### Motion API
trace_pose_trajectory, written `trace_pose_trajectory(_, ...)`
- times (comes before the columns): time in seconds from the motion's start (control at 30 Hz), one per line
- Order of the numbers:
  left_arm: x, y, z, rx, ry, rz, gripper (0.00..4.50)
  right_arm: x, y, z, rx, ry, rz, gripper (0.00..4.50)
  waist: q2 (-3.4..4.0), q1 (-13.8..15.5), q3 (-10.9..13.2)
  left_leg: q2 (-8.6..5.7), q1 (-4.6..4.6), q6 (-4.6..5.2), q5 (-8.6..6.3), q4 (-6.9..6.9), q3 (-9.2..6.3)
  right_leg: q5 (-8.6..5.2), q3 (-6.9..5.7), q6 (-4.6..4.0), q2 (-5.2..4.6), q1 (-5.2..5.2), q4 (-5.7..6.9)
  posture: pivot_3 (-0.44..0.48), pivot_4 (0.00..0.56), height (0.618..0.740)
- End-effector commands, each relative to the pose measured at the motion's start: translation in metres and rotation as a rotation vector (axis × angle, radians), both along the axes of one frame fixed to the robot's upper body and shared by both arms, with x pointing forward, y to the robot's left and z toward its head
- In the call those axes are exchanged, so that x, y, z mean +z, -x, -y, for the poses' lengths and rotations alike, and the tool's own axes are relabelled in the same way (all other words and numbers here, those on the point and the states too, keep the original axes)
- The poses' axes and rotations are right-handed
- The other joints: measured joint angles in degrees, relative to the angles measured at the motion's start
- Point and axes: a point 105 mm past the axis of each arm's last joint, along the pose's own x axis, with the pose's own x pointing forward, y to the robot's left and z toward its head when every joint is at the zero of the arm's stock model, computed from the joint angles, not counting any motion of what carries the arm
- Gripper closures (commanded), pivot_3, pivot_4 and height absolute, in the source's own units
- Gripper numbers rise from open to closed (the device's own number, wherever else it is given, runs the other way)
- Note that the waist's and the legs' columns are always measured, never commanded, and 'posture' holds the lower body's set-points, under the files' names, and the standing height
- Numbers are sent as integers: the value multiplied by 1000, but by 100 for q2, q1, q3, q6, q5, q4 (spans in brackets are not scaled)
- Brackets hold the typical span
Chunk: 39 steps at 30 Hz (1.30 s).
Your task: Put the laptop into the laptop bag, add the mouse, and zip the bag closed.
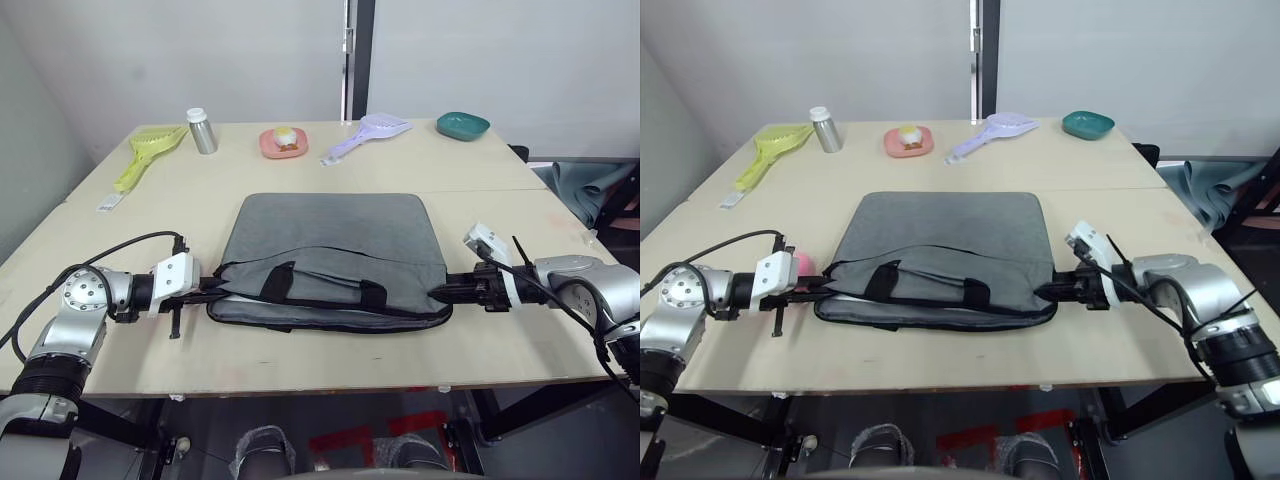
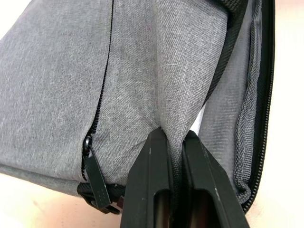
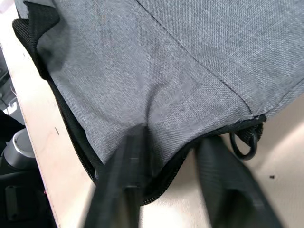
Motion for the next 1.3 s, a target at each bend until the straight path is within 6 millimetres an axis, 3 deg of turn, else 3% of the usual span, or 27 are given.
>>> trace_pose_trajectory(0.03,2,3,-13,34,-4,-88,3401,17,-4,16,-38,-1,33,1359,0,5,0,0,0,0,0,0,0,0,0,0,0,0,0,0,150,740)
trace_pose_trajectory(0.17,28,2,-19,57,47,-95,2006,35,3,35,-62,-23,59,15,-1,22,2,1,-3,0,0,0,-1,0,0,0,0,-4,0,0,150,740)
trace_pose_trajectory(0.3,63,29,-27,51,104,-338,590,65,12,57,-95,-13,135,0,-16,19,10,2,-15,0,0,-2,0,-1,-1,-1,2,-13,-8,0,150,740)
trace_pose_trajectory(0.43,96,48,-31,51,131,-401,590,99,23,56,-62,10,258,0,-15,12,14,2,-16,0,-1,-23,13,-4,1,-3,2,-21,-29,0,150,740)
trace_pose_trajectory(0.5,118,52,-25,33,232,-405,590,112,29,46,-14,5,318,0,-12,20,15,2,-11,0,-1,-29,15,-5,1,-2,2,-20,-31,0,150,740)
trace_pose_trajectory(0.6,151,62,-12,-21,379,-398,590,136,40,14,89,-80,425,0,-15,13,17,3,-10,0,-1,-28,14,-5,1,-3,3,-20,-29,0,150,740)
trace_pose_trajectory(0.73,141,70,-13,56,339,-396,590,128,51,-34,234,-106,485,0,-14,-21,17,4,-6,-1,-2,-33,18,-5,4,-2,6,-18,-34,0,150,740)
trace_pose_trajectory(0.83,129,74,-21,148,329,-389,590,122,46,-52,256,-144,514,0,-14,-26,18,6,-9,-1,-1,-37,19,-6,3,1,8,-21,-39,0,150,740)
trace_pose_trajectory(1.1,112,110,-51,328,387,-328,590,95,27,-70,309,-148,484,0,-19,-51,17,4,-18,-3,-3,-63,11,-7,-12,3,8,-14,-76,0,150,740)
trace_pose_trajectory(1.27,112,120,-37,285,421,-312,590,76,10,-75,348,-94,479,0,-20,-25,17,4,-10,-3,-3,-65,6,-7,-16,3,7,-2,-78,0,150,740)
trace_pose_trajectory(1.3,115,121,-26,233,425,-306,551,71,2,-78,343,-94,467,249,-20,-27,17,4,-9,-3,-3,-65,4,-7,-16,3,7,-1,-77,0,150,740)
